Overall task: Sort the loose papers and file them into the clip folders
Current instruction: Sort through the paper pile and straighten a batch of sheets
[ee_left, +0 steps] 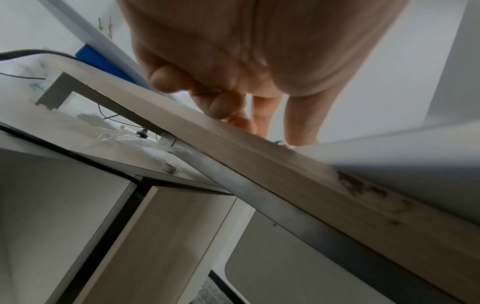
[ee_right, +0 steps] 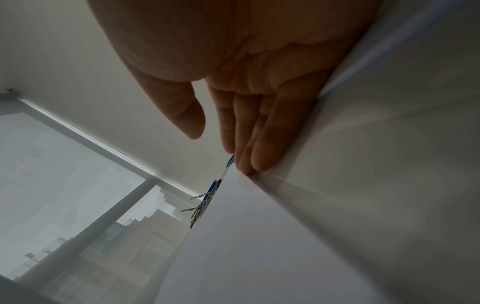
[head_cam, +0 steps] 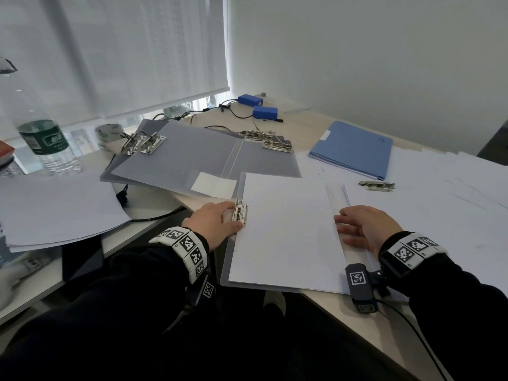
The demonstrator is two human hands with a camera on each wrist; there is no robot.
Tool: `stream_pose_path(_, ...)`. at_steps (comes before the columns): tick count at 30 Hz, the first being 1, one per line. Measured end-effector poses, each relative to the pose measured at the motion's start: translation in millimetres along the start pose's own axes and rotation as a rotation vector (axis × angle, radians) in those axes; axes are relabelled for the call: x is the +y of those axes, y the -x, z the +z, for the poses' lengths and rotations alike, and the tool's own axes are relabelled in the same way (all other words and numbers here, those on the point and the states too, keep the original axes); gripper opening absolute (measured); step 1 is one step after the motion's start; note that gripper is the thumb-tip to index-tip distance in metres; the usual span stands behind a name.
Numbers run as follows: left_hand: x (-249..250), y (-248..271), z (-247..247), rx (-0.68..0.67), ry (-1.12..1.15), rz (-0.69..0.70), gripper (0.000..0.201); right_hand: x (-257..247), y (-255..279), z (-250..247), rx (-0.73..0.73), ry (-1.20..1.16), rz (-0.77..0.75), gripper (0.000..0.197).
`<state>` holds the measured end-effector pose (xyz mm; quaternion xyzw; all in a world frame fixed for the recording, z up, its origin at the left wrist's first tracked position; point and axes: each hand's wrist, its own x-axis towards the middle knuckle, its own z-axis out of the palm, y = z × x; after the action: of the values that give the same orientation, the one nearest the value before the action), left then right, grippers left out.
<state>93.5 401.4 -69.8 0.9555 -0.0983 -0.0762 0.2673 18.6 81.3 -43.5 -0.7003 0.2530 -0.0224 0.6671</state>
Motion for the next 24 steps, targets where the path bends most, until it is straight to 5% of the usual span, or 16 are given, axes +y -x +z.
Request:
stream_pose_path(3,-4,2,2,-0.001,0.037,0.032,0.059,-1,1,0,0.002,-0.001,0.003,0.016)
stream_pose_path(8,-3,23,3,0.114,0.195,-0.03,0.024,-1,0,-2,0.004,-0.001,0.012,0.02)
stream_pose_path(14,-11,53,17,-0.075,0.322,-0.156,0.052,1,-2,-2,-0.001,-0.008,0.025,0.023)
stream_pose_path(24,55,82,-33,-0.094,0.911,0.115,0.033,-17,27,-4,-0.085,0.086,-0.004,0.029)
